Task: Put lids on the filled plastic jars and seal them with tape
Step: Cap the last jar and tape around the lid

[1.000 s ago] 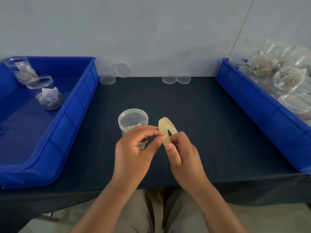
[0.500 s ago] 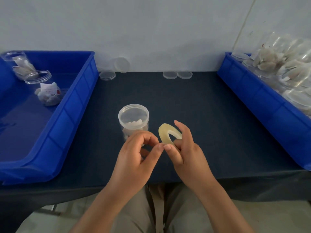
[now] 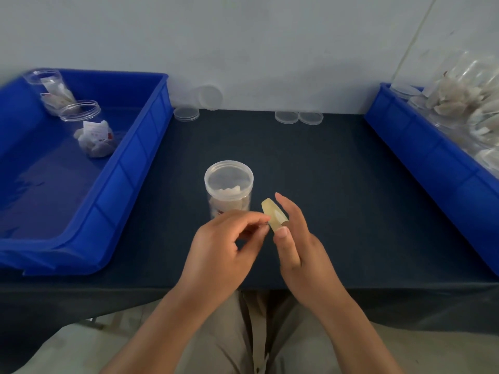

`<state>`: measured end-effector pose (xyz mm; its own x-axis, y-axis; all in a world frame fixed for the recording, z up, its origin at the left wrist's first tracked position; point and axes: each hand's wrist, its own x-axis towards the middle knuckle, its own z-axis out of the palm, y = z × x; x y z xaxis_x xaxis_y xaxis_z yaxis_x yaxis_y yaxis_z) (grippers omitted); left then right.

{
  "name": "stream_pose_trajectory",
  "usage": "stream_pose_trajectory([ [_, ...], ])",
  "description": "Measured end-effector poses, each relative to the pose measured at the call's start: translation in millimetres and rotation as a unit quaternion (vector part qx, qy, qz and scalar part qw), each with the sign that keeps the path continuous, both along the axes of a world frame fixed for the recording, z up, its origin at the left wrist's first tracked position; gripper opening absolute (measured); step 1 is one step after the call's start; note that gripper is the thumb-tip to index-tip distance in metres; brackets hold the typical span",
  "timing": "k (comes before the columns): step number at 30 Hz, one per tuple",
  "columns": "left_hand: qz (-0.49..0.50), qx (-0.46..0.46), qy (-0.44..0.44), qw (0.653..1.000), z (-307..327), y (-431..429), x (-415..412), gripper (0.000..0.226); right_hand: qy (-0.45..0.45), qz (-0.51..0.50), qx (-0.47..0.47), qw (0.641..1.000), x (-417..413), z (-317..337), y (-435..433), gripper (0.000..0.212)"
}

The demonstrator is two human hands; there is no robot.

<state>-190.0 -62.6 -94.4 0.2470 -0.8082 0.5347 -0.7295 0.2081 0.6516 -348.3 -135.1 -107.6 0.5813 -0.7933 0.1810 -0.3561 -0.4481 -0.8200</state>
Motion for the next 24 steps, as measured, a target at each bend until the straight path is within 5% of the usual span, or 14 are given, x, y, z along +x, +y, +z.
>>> stream_pose_trajectory([
  [7, 0.038, -0.025, 0.015, 0.999, 3.0, 0.8, 1.3, 0.016, 0.020, 0.018, 0.004, 1.000, 1.2, 2.4, 1.2, 0.029],
  [13, 0.060, -0.096, 0.043, 0.993, -9.1, 1.6, 3.2, 0.013, 0.019, -0.010, -0.057, 0.998, 2.3, 4.7, -6.6, 0.027],
  [16, 0.137, -0.118, 0.088, 0.980, -22.7, -6.6, 21.4, 0.044, 0.059, -0.031, -0.076, 0.995, 1.3, 11.4, -21.0, 0.024],
  [19, 0.124, 0.031, 0.232, 0.964, -27.6, -29.7, 37.0, 0.099, 0.110, -0.016, -0.082, 0.990, 4.4, 23.2, -35.7, 0.021],
  [21, 0.065, 0.055, 0.286, 0.954, -26.8, -46.7, 43.6, 0.093, 0.146, 0.002, -0.079, 0.986, 8.5, 30.7, -44.2, 0.021],
  [24, 0.044, 0.038, 0.246, 0.968, -24.5, -57.4, 48.3, 0.066, 0.182, 0.007, -0.064, 0.981, 15.1, 38.2, -52.4, 0.022],
])
